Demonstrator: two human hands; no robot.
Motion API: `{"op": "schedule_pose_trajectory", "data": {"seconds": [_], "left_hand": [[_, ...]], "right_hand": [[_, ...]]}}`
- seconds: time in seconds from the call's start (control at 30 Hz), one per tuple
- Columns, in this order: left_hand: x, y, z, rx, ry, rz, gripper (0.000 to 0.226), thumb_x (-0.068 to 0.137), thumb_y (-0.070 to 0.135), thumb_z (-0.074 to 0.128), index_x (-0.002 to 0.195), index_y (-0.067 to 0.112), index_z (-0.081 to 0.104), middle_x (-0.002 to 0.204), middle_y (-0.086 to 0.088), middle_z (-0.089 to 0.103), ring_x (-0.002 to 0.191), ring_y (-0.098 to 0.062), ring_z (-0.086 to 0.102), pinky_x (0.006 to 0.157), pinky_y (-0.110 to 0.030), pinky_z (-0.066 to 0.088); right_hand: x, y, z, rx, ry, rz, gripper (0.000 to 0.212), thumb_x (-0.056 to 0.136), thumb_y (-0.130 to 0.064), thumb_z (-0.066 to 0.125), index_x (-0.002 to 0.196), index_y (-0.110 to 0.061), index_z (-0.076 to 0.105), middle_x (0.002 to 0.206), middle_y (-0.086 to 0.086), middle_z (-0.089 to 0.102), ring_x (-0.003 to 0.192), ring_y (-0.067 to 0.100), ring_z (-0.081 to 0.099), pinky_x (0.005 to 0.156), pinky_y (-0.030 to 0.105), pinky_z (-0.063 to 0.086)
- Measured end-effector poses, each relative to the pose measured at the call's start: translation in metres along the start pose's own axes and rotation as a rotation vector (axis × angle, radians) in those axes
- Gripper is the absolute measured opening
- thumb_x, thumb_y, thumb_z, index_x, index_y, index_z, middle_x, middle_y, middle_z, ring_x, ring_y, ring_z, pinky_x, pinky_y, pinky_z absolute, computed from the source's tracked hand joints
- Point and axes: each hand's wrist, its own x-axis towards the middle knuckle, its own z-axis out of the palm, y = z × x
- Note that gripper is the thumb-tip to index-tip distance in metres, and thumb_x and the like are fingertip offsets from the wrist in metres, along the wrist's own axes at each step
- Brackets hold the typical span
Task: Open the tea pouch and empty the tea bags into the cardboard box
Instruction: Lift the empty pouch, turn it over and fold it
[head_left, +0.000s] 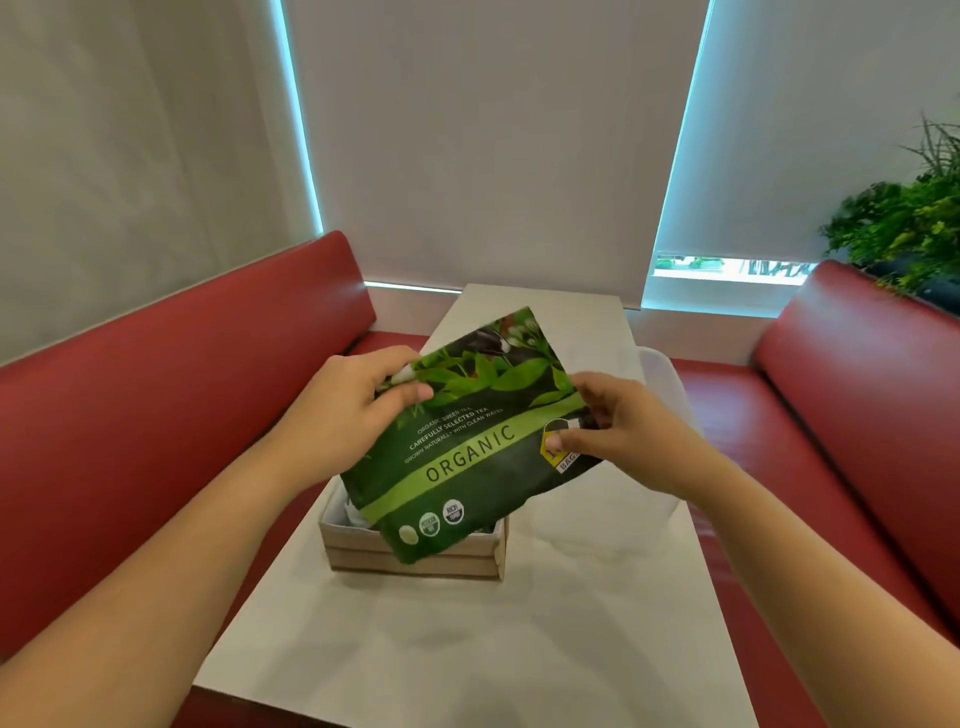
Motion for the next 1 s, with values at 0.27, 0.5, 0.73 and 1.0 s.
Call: {"op": "schedule_pose_trajectory", "data": {"seconds": [0.27,0.5,0.73,1.0], "left_hand": [[-0.017,-0.033,-0.017,-0.291,0.086,-0.107,0.018,0.093,0.013,0.056,0.084,0.028,0.061,0.076,0.014,0.07,0.068,0.001,0.063,0.06,-0.014,0.045],[-0.047,-0.08,-0.057,-0.43,0.162,-0.273,0.013,0.093,0.007,0.054,0.093,0.017,0.062,0.069,0.019,0.07,0.056,0.006,0.059,0.05,-0.011,0.043],[-0.07,-0.127,-0.125,-0.066,0.222,-0.265,0.059,0.073,0.038,0.077,0.122,0.042,0.044,0.124,0.018,0.056,0.113,-0.002,0.053,0.094,-0.023,0.042],[-0.093,-0.162,-0.184,0.323,-0.177,-0.228,0.011,0.087,0.035,0.061,0.096,0.04,0.066,0.082,0.016,0.068,0.079,-0.003,0.061,0.074,-0.032,0.049]], "right_hand": [[0.014,-0.026,0.047,0.428,0.177,-0.089,0.034,0.076,-0.014,0.073,0.108,-0.016,0.061,0.104,0.004,0.069,0.095,0.016,0.067,0.078,0.027,0.057],[0.05,-0.051,0.127,0.647,0.28,-0.011,0.024,0.07,-0.015,0.075,0.093,-0.013,0.068,0.091,0.009,0.074,0.088,0.022,0.07,0.075,0.032,0.058],[0.086,-0.084,0.209,0.45,0.095,-0.028,0.011,0.076,-0.005,0.074,0.084,-0.007,0.068,0.08,0.006,0.072,0.075,0.014,0.068,0.065,0.026,0.056],[0.108,-0.117,0.326,0.437,-0.112,-0.023,0.033,0.077,-0.02,0.076,0.108,-0.013,0.065,0.101,0.009,0.071,0.095,0.024,0.069,0.081,0.046,0.057]]}}
